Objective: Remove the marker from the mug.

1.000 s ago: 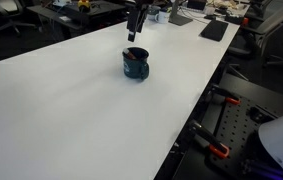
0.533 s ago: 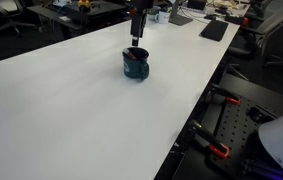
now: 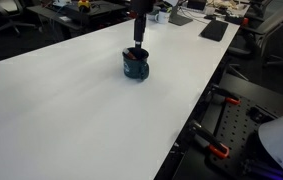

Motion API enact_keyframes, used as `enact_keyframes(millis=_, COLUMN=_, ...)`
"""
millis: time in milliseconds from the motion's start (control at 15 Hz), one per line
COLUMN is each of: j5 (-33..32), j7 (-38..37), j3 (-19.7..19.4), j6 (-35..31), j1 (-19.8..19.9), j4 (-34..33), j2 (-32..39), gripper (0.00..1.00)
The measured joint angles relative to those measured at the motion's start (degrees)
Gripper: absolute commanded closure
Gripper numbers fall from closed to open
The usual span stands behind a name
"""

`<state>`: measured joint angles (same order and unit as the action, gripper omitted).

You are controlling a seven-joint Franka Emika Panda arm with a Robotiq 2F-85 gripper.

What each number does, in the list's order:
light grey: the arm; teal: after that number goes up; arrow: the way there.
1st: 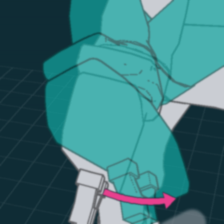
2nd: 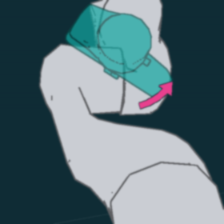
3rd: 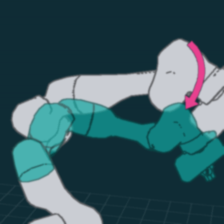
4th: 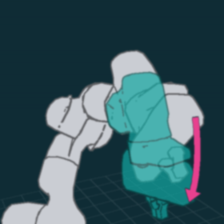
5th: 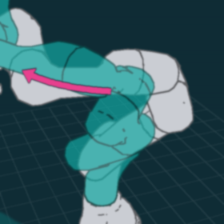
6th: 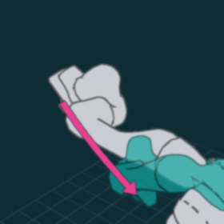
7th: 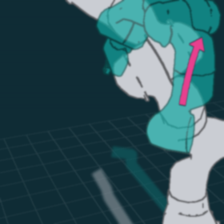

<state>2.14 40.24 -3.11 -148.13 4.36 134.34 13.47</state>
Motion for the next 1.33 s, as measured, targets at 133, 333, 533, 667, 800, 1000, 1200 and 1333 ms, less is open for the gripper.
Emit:
enact_keyframes(millis=133, j5=0.0, j7=0.0, j3=0.6, j6=0.0, j1=0.0, j4=0.3, j2=0.0, gripper=0.07)
enact_keyframes(millis=333, j5=0.0, j7=0.0, j3=0.9, j6=0.0, j1=0.1, j4=0.3, j2=0.0, gripper=0.02)
enact_keyframes(millis=533, j5=0.0, j7=0.0, j3=0.9, j6=0.0, j1=0.2, j4=0.3, j2=0.0, gripper=0.02)
enact_keyframes(millis=667, j5=0.0, j7=0.0, j3=0.9, j6=0.0, j1=0.2, j4=0.3, j2=0.0, gripper=0.02)
enact_keyframes(millis=800, j5=0.0, j7=0.0, j3=0.9, j6=0.0, j1=0.3, j4=0.3, j2=0.0, gripper=0.00)
enact_keyframes(millis=1000, j5=0.0, j7=0.0, j3=1.3, j6=-0.4, j1=0.5, j4=0.3, j2=0.3, gripper=0.00)
enact_keyframes(millis=1200, j5=0.0, j7=0.1, j3=2.8, j6=-3.6, j1=0.7, j4=0.3, j2=1.7, gripper=0.00)
enact_keyframes(millis=1333, j5=0.0, j7=0.1, j3=4.0, j6=-6.0, j1=0.8, j4=0.3, j2=3.1, gripper=0.00)
